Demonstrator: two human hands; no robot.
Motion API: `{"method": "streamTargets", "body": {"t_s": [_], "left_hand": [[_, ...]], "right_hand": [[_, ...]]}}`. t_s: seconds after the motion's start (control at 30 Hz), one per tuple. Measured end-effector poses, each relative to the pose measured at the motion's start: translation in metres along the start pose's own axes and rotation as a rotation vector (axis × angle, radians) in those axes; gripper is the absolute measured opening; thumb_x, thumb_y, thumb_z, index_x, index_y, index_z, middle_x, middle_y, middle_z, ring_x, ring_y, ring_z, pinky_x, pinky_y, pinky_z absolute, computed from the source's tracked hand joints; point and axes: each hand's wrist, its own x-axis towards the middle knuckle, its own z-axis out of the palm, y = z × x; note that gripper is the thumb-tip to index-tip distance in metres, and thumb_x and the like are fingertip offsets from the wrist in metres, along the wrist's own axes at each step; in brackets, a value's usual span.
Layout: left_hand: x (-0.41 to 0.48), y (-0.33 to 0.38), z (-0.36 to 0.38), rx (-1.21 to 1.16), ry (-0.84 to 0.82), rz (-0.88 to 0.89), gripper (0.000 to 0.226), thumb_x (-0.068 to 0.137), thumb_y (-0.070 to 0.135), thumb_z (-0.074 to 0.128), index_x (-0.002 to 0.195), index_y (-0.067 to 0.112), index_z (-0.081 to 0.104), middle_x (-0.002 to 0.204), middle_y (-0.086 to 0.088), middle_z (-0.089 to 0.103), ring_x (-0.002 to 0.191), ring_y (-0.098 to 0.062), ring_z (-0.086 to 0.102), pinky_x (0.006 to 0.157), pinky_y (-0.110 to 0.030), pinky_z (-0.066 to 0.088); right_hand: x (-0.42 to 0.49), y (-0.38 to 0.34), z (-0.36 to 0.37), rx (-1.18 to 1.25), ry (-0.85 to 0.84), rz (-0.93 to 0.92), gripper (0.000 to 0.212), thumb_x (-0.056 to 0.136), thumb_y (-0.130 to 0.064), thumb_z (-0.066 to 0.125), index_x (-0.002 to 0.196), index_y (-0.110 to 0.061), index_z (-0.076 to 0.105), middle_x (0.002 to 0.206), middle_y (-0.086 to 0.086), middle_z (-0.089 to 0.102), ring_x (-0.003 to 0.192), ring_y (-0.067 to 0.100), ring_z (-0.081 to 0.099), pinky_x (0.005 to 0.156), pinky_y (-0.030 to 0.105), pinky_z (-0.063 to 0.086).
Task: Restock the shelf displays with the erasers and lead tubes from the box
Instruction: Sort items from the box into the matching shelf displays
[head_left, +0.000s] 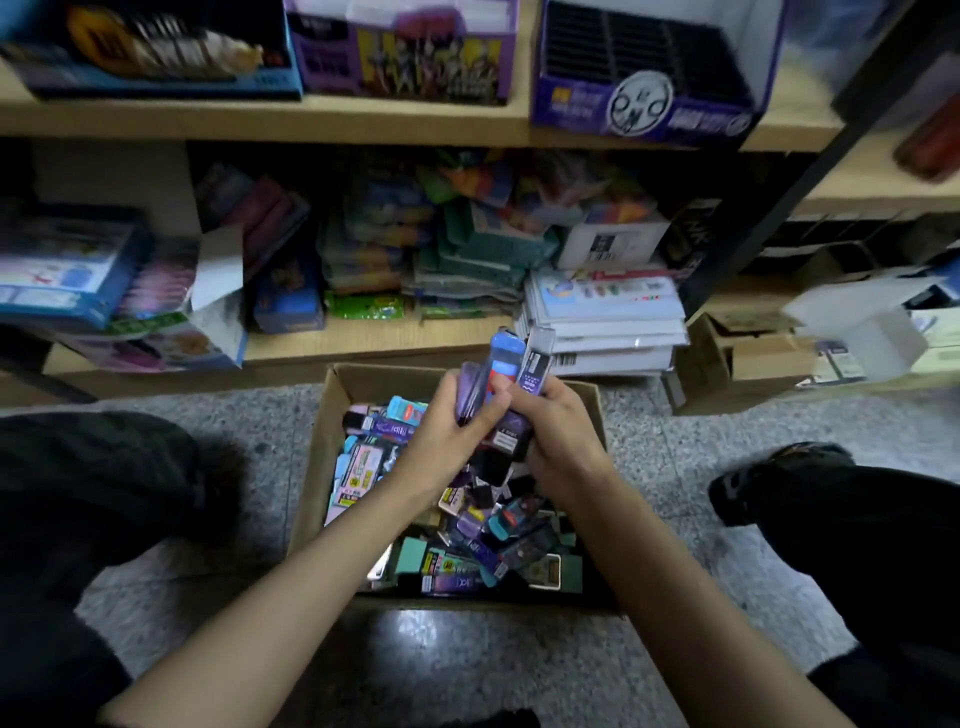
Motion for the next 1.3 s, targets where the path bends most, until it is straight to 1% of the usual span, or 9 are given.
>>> {"method": "streamTargets", "body": {"t_s": [0.23, 0.37, 0.5, 0.6, 0.73, 0.87, 1.07, 1.17, 1.3], "left_hand": [[0.001, 0.054, -0.006, 0.023, -0.021, 0.126, 0.045, 0.072, 0.001, 0.076, 0.103, 0.023, 0.052, 0.095, 0.007, 0.065, 0.081, 0.006, 0.063, 0.073, -0.011, 0.048], [-0.001, 0.084, -0.008, -0.033, -0.022, 0.193, 0.040, 0.072, 0.006, 0.076, 0.102, 0.021, 0.056, 0.091, 0.008, 0.070, 0.079, -0.001, 0.065, 0.068, -0.014, 0.049], [-0.001, 0.117, -0.010, -0.057, 0.028, 0.261, 0.046, 0.061, 0.031, 0.077, 0.101, 0.021, 0.055, 0.091, 0.007, 0.068, 0.079, -0.003, 0.062, 0.071, -0.015, 0.049], [0.001, 0.141, -0.017, -0.027, 0.050, 0.297, 0.046, 0.061, 0.040, 0.073, 0.101, 0.024, 0.056, 0.088, 0.010, 0.069, 0.077, 0.002, 0.064, 0.065, -0.011, 0.048], [0.008, 0.159, -0.027, 0.071, 0.049, 0.312, 0.045, 0.063, 0.039, 0.073, 0.102, 0.027, 0.055, 0.095, 0.008, 0.068, 0.081, 0.005, 0.064, 0.067, -0.008, 0.047], [0.021, 0.169, -0.040, 0.076, 0.107, 0.338, 0.037, 0.069, 0.027, 0.076, 0.101, 0.027, 0.056, 0.092, 0.009, 0.068, 0.076, 0.004, 0.064, 0.066, -0.008, 0.047], [0.041, 0.185, -0.053, 0.041, 0.129, 0.370, 0.044, 0.063, 0.032, 0.076, 0.103, 0.024, 0.058, 0.087, 0.012, 0.072, 0.079, 0.000, 0.066, 0.068, -0.008, 0.048], [0.051, 0.189, -0.054, 0.000, 0.141, 0.382, 0.040, 0.066, 0.029, 0.075, 0.102, 0.025, 0.057, 0.089, 0.018, 0.072, 0.081, 0.003, 0.066, 0.066, -0.005, 0.047], [0.057, 0.196, -0.054, -0.049, 0.145, 0.392, 0.047, 0.062, 0.030, 0.074, 0.105, 0.025, 0.057, 0.093, 0.016, 0.072, 0.084, 0.002, 0.067, 0.067, -0.007, 0.047]], "right_hand": [[-0.026, -0.044, 0.032, 0.079, -0.068, -0.148, 0.013, 0.088, -0.004, 0.059, 0.096, -0.009, 0.067, 0.095, 0.011, 0.071, 0.096, 0.025, 0.064, 0.098, 0.045, 0.048], [-0.041, -0.070, 0.049, 0.114, -0.130, -0.266, 0.013, 0.089, -0.007, 0.057, 0.097, -0.008, 0.066, 0.094, 0.011, 0.072, 0.092, 0.023, 0.067, 0.094, 0.040, 0.052], [-0.053, -0.097, 0.059, 0.210, -0.211, -0.337, 0.020, 0.094, -0.005, 0.046, 0.106, 0.001, 0.061, 0.097, 0.015, 0.070, 0.090, 0.020, 0.067, 0.087, 0.028, 0.055], [-0.058, -0.109, 0.061, 0.123, -0.210, -0.391, 0.028, 0.093, 0.006, 0.042, 0.108, -0.009, 0.061, 0.107, 0.011, 0.069, 0.101, 0.018, 0.066, 0.089, 0.025, 0.053], [-0.058, -0.123, 0.064, -0.106, -0.083, -0.461, 0.032, 0.094, 0.000, 0.046, 0.120, -0.014, 0.058, 0.116, 0.007, 0.067, 0.109, 0.017, 0.063, 0.095, 0.030, 0.050], [-0.049, -0.144, 0.063, -0.296, 0.056, -0.467, 0.021, 0.096, -0.008, 0.048, 0.104, -0.021, 0.062, 0.091, -0.004, 0.068, 0.073, -0.004, 0.065, 0.061, 0.011, 0.049], [-0.036, -0.178, 0.056, -0.379, 0.007, -0.489, 0.015, 0.097, -0.003, 0.042, 0.095, -0.008, 0.056, 0.071, 0.013, 0.058, 0.043, 0.010, 0.053, 0.038, 0.020, 0.039], [-0.032, -0.195, 0.052, -0.345, -0.050, -0.438, 0.034, 0.092, 0.002, 0.034, 0.097, -0.004, 0.068, 0.076, 0.010, 0.071, 0.058, 0.011, 0.065, 0.048, 0.018, 0.046], [-0.025, -0.206, 0.048, -0.547, -0.131, -0.474, 0.049, 0.083, 0.017, 0.039, 0.106, -0.013, 0.069, 0.093, -0.005, 0.072, 0.093, 0.008, 0.066, 0.080, 0.028, 0.053]]}}
